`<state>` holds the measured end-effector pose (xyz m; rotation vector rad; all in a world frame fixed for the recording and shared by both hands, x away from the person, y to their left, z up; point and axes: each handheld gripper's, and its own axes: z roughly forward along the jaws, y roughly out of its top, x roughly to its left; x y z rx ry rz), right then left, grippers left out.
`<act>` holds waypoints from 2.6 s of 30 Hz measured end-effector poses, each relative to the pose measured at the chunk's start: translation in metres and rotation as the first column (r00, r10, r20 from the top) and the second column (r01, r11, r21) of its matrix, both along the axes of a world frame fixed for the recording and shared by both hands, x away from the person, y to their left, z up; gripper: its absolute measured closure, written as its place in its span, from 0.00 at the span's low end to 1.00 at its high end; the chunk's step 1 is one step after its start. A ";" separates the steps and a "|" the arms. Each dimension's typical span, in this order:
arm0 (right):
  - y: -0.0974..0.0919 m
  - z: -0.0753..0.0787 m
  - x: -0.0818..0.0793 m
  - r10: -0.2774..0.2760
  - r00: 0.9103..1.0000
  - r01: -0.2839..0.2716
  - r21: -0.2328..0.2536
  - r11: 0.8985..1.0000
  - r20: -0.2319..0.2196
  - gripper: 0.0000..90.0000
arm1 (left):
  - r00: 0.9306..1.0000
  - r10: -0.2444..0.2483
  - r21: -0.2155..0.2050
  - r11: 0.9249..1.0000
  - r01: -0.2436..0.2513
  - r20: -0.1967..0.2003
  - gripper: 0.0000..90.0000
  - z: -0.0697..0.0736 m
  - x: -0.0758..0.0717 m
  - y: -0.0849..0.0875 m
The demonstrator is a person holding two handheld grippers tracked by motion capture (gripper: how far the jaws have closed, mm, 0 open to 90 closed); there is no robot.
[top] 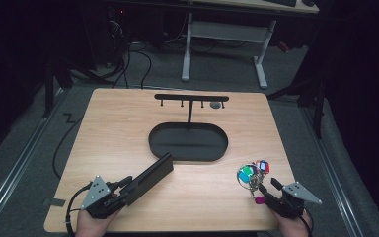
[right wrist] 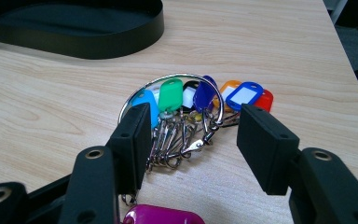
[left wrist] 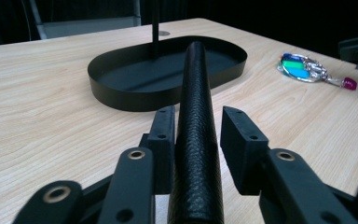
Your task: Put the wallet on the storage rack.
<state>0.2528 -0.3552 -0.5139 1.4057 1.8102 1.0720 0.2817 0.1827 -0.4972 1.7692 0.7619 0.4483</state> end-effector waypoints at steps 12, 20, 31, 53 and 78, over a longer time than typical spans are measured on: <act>-0.008 -0.001 0.001 -0.024 1.000 0.025 0.027 0.999 -0.007 0.50 | 1.000 0.014 0.117 0.993 -0.012 -0.020 0.67 0.007 0.000 -0.011; -0.006 -0.001 0.000 -0.020 1.000 0.020 0.036 0.999 -0.010 0.50 | 1.000 0.000 0.187 0.982 0.005 -0.028 0.68 0.013 0.000 -0.020; 0.001 -0.001 0.000 0.032 0.999 -0.032 0.021 0.999 -0.002 0.50 | 0.999 -0.002 0.319 0.948 0.016 -0.044 0.60 0.023 0.005 -0.032; -0.007 0.004 0.000 0.041 0.999 -0.042 0.076 0.996 0.021 0.50 | 0.973 0.021 0.536 0.838 0.108 -0.228 0.69 0.044 0.030 -0.053; -0.006 0.002 -0.001 0.053 0.999 -0.053 0.076 0.996 0.005 0.50 | 0.917 0.055 0.523 0.834 0.176 -0.396 0.79 0.049 0.050 -0.058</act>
